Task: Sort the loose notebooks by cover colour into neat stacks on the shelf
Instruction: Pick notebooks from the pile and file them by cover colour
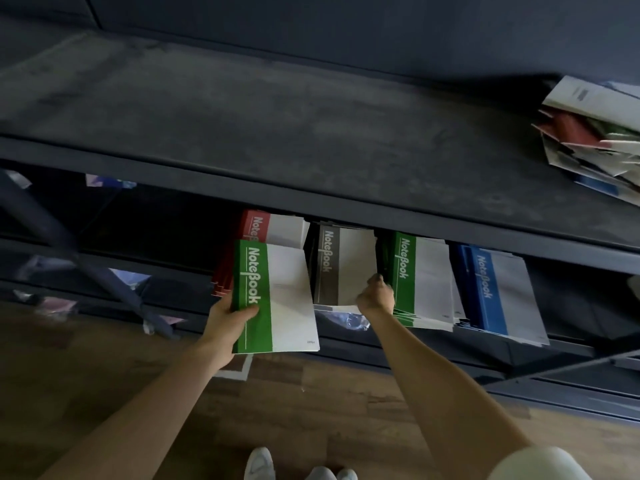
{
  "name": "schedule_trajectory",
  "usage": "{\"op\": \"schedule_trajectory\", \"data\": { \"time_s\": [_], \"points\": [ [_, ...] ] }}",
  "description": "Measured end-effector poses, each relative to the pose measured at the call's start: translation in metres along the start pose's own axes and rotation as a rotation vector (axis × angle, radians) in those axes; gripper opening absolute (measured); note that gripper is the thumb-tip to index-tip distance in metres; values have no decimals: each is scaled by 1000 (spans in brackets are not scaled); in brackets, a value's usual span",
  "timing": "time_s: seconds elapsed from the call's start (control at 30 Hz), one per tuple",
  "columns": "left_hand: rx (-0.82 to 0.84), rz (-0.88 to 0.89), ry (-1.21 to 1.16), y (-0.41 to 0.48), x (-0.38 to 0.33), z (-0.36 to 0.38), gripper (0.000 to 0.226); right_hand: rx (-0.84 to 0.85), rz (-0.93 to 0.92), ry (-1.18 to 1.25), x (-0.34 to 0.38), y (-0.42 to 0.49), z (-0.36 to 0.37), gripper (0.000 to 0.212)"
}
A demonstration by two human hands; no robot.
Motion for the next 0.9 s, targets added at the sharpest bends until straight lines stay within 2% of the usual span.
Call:
{"op": "schedule_trajectory", "data": {
  "time_s": [0.07,0.17,0.23,0.3,0.37,0.47,0.6,0.73,0.8,0.9],
  "points": [
    [49,5,32,-3,-5,8,27,11,-23,-60,-2,-5,1,41],
    [167,-82,36,-9,-6,30,21,27,-81,-203,-9,-14,-5,45],
    [261,-111,67,-13,-9,53,29,28,-124,-266,-18,-21,-15,45],
    [345,-106,109,-19,-14,80,45,17,-144,-285,-32,-25,-29,46],
    [397,-134,3,-24,-17,109,56,1,-131,-292,-51,-29,-46,49],
    [462,-224,-163,-30,-11,156,55,-23,-85,-298,-86,-30,-73,49],
    [463,-165,-46,-35,-1,204,50,-42,-21,-292,-131,-29,-101,48],
    [328,-30,27,-27,16,236,59,-44,26,-298,-165,-20,-119,49],
    [301,24,87,-24,25,249,73,-38,31,-307,-173,-14,-122,51],
    [286,122,297,-22,34,262,101,-26,12,-313,-180,-4,-123,51]
  ]
}}
Point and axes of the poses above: each hand's wrist, its own y-axis towards the middle knuckle, its own z-axis out of the palm, x = y × z, the point moved 9 cm from there along y, towards the middle knuckle, and after that the axes turned 7 degrees about z, right-handed, at the moved point
